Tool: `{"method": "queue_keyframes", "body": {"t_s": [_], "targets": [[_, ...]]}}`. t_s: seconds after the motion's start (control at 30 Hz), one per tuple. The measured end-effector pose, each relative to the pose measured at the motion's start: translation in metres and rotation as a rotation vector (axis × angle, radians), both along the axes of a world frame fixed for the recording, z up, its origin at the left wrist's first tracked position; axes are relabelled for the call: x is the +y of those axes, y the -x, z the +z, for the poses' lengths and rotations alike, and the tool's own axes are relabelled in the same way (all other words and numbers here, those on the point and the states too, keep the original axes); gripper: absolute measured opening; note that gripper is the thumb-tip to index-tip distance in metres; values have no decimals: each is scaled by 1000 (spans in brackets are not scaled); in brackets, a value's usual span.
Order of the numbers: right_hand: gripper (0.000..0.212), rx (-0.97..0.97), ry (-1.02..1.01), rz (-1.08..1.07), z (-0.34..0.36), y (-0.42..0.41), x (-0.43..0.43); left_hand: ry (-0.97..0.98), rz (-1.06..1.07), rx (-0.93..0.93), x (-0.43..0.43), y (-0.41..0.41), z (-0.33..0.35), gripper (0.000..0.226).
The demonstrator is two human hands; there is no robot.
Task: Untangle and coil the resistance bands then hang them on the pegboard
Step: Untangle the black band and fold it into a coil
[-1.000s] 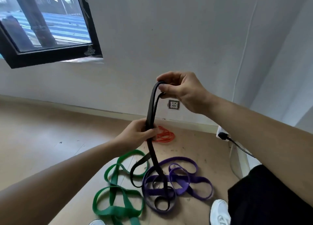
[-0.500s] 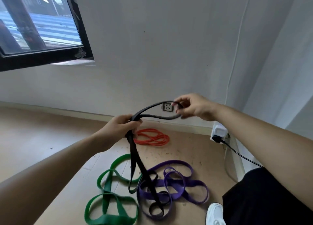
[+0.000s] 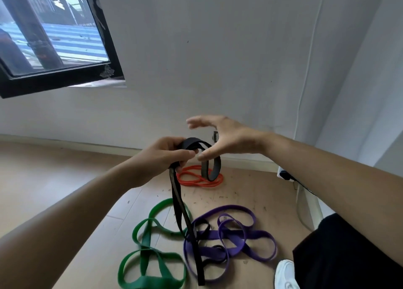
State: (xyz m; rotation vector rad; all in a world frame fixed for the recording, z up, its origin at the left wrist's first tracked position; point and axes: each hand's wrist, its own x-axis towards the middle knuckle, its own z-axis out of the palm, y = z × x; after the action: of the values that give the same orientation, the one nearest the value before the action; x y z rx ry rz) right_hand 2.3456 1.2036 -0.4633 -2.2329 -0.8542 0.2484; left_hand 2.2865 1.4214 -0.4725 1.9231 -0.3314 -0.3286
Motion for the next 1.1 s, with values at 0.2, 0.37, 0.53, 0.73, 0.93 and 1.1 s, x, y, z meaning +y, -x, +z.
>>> {"method": "queue_keyframes", "body": {"t_s": [0.2,0.37,0.53,0.73,0.93,1.1], "targets": [[23,122,-28,108,-4,1,11,-74,-7,-3,4,-1,-1,15],[21,157,-64,120,-2,1,11,-141,52,-93,13,-6,-14,11],[11,131,-228,67,1,4,13,-204,43,-135,17,-10,-33,4],[12,17,-501,-86,11,-2,5,-235,5,-35,20,-8,-55,14],[8,15,-682,-317,6,-22,-20,-75,-9,65,21,-10,-50,12],[12,88,-666,-458,-6,-34,-38,60,76,53,25,-12,-40,34]]}}
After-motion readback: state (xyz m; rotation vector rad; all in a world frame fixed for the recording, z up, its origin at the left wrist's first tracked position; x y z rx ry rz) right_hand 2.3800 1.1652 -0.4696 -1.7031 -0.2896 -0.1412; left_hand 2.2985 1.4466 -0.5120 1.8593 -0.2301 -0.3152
